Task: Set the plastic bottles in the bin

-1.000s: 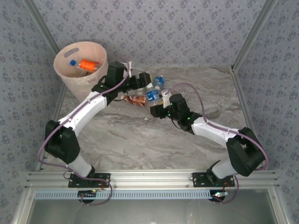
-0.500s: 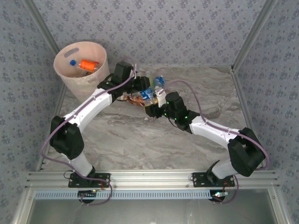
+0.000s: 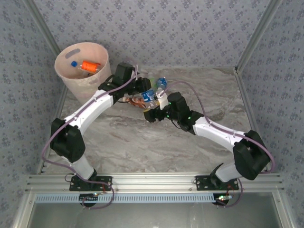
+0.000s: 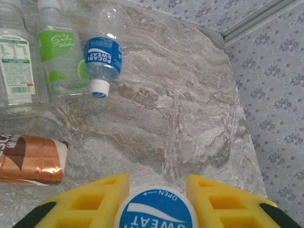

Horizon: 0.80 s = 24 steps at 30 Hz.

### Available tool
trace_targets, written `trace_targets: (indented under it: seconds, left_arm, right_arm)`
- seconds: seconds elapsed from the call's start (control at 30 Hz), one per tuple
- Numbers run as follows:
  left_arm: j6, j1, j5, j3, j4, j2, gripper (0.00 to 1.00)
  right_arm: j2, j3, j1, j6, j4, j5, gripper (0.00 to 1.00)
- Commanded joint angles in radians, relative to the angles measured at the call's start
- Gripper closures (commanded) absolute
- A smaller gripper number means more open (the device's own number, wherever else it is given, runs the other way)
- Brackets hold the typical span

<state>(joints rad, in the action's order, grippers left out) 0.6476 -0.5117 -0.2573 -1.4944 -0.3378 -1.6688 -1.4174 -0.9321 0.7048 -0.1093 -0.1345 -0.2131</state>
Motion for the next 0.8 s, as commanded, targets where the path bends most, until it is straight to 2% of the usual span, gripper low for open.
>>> trace_targets:
  seconds: [0.0,0.03,0.17,0.3,0.37,0.57,0.77]
  left_arm:
    - [-0.034,0.037,0.001,-0.047,0.036,0.082,0.73]
    - [-0.039,0.047,0.008,-0.055,0.033,0.093,0.73]
    - [-0.056,0.097,0.037,-0.076,0.039,0.162,0.72]
    - [-0.048,0.162,0.038,-0.086,0.072,0.239,0.71]
    - [-0.057,0.188,0.066,-0.087,0.091,0.275,0.71]
    - [-0.097,0.276,0.2,-0.081,0.171,0.376,0.69]
    - [-0.107,0.381,0.381,-0.013,0.38,0.414,0.68]
  right_arm:
    - [0.096,-0.025,-0.016,0.061,0.049,-0.041,0.03]
    - [0.12,-0.019,-0.024,0.063,0.052,-0.039,0.0]
    - [0.23,0.037,-0.071,0.061,0.008,-0.028,0.0]
    - [0.309,0.123,-0.128,-0.026,-0.088,0.113,0.0]
    - [0.327,0.147,-0.174,-0.081,-0.097,0.13,0.0]
    - [0.336,0.183,-0.253,-0.205,-0.116,0.128,0.0]
    - [0.321,0.196,-0.268,-0.252,-0.129,0.144,0.0]
